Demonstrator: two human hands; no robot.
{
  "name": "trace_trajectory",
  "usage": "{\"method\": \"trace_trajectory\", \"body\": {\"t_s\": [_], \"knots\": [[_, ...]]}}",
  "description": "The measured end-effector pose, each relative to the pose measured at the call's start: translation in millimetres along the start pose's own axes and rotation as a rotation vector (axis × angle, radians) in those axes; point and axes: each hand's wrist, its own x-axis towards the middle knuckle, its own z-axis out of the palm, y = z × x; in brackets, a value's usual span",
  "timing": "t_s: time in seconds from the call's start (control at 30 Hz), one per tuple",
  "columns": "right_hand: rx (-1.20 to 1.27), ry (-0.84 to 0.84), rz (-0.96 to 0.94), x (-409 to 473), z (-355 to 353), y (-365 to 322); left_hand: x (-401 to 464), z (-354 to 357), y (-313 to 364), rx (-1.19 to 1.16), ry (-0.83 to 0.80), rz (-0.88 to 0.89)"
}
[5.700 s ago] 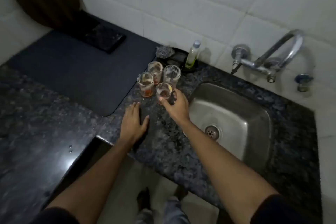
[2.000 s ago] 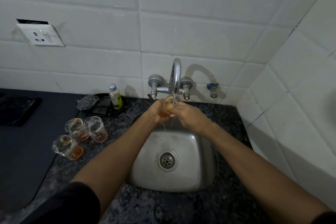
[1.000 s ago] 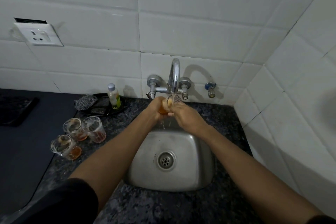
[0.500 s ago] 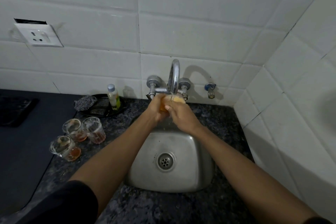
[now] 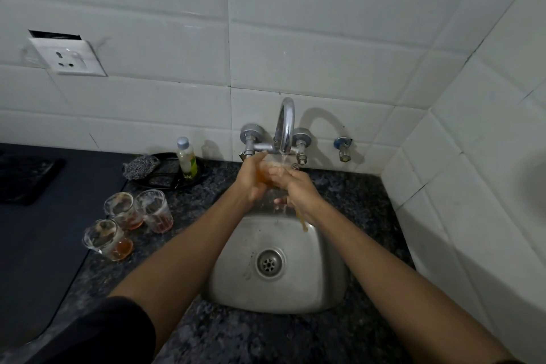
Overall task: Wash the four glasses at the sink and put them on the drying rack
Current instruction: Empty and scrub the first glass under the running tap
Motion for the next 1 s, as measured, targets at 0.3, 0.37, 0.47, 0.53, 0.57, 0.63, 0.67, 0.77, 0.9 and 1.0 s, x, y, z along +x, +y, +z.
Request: {"method": "trace_trajectory", "body": {"t_s": [0.3,0.37,0.47,0.53,0.57,0.63,0.67,0.77,0.9,1.0], "knots": [[0.29,-0.039,0.155,-5,5,-5,-3,-6,-21,-0.128,0.028,0.034],[0.247,-0.029,0.117,-5,8,-5,-7,-5,-21,-0.098,0.009,0.023],[0.088,0.021,0.011,-6,8,5,-5,-4,-18,0.037,0.005,-0.048],[-0.113,0.037,-0.104,-6,6,16,-6,-6,-14,0.097,0.033,-0.097],[-0.215,0.067,-0.174,-7,5,21,-7,-7,-11,0.124,0.051,-0.099],[-0.344,0.195,-0.335,-8,1,33,-5,-12,-10,0.145,0.112,-0.068],[-0.392,0.268,-0.427,-10,-1,39,-2,-16,-11,0.139,0.152,-0.038],[-0.534,0.387,-0.609,-15,-8,53,-4,-20,-10,0.098,0.191,0.011],[-0.594,0.344,-0.698,-17,-13,55,-6,-12,-4,0.115,0.193,0.128],[-0.649,0.272,-0.723,-17,-13,52,-5,-9,0,0.145,0.182,0.194]]}}
